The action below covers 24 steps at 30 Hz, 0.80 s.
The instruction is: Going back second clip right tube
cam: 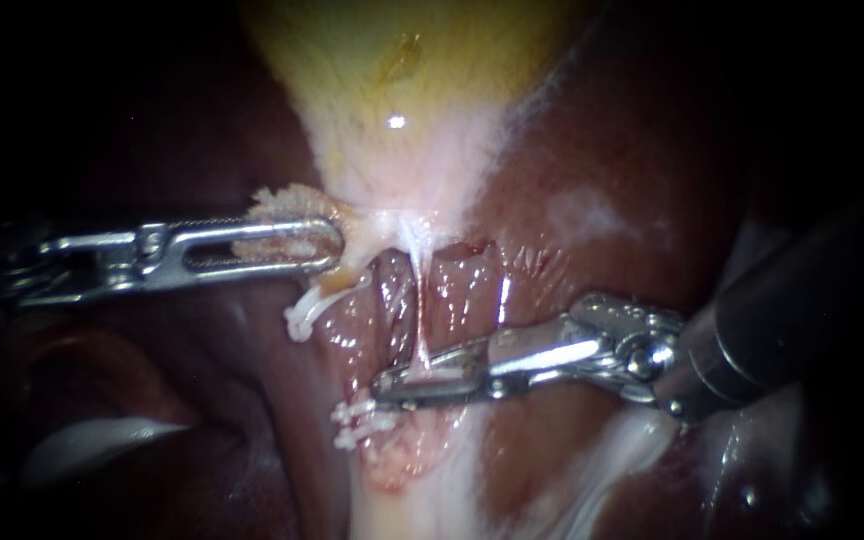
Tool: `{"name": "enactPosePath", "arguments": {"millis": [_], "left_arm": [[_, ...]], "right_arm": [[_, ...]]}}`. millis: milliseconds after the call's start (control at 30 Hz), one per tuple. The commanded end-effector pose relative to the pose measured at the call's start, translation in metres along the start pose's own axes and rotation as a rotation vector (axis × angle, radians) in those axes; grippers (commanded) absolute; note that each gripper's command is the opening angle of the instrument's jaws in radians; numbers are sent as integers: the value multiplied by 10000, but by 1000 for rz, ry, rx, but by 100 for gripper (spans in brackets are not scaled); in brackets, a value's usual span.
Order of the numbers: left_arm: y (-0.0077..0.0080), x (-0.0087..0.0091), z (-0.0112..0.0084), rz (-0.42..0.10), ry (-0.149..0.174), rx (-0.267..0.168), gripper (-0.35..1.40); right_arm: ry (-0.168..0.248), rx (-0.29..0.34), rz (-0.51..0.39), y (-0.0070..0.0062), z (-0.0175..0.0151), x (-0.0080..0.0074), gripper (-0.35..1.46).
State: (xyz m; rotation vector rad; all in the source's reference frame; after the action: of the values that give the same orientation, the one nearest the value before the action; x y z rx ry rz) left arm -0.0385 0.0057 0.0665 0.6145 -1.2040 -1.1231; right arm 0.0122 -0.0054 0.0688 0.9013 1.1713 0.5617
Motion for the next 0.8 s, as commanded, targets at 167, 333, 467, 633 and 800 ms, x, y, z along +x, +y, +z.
{"name": "enactPosePath", "arguments": {"millis": [167, 333, 467, 633, 800], "left_arm": [[0, 0, 0, 0, 0, 0, -35], [0, 0, 0, 0, 0, 0, -35], [0, 0, 0, 0, 0, 0, -35], [0, 1, 0, 0, 0, 0, -35], [0, 1, 0, 0, 0, 0, -35]], "right_arm": [[0, 2, 0, -4, -1, 3, -35], [0, 2, 0, -4, -1, 3, -35], [0, 2, 0, -4, -1, 3, -35], [0, 2, 0, -4, -2, 3, -35], [0, 3, 1, -4, -2, 3, -35]]}}
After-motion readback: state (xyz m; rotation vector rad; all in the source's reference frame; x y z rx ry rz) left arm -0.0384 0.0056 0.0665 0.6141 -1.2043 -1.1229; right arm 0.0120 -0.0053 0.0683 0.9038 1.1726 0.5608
